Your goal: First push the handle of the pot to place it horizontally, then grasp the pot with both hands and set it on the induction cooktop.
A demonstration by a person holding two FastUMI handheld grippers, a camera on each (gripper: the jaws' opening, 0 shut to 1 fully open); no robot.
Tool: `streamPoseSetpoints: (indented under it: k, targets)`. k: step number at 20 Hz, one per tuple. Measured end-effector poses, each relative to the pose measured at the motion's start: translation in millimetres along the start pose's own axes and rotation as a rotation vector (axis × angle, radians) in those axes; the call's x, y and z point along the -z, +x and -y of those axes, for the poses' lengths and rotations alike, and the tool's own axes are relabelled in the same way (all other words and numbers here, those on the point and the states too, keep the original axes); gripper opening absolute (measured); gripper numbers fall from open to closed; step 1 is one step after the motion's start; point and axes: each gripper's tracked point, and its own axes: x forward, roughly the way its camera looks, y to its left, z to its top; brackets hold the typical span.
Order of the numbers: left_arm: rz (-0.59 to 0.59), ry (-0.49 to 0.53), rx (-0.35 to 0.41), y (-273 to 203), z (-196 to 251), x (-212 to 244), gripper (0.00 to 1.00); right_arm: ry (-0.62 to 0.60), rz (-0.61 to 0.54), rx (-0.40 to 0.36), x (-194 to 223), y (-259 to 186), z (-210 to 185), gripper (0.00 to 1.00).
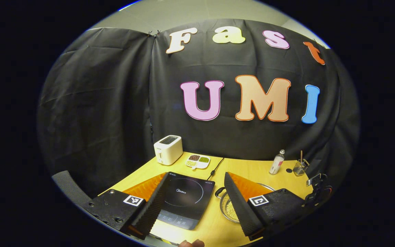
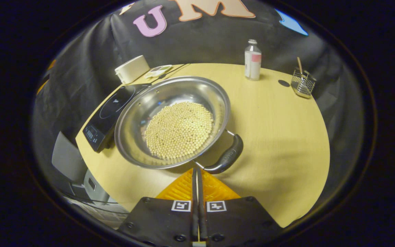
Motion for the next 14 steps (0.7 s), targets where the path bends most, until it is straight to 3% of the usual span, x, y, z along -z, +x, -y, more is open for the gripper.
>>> streamPoseSetpoints:
  k: [8, 14]
  targets:
    - [-0.018, -0.018, -0.001, 11, -8, 5, 0.96, 0.050, 0.001, 0.080, -24, 22, 37, 0.00]
    - [-0.081, -0.025, 0.059, 27, 1, 25, 0.96, 0.073, 0.005, 0.129, -27, 19, 44, 0.03]
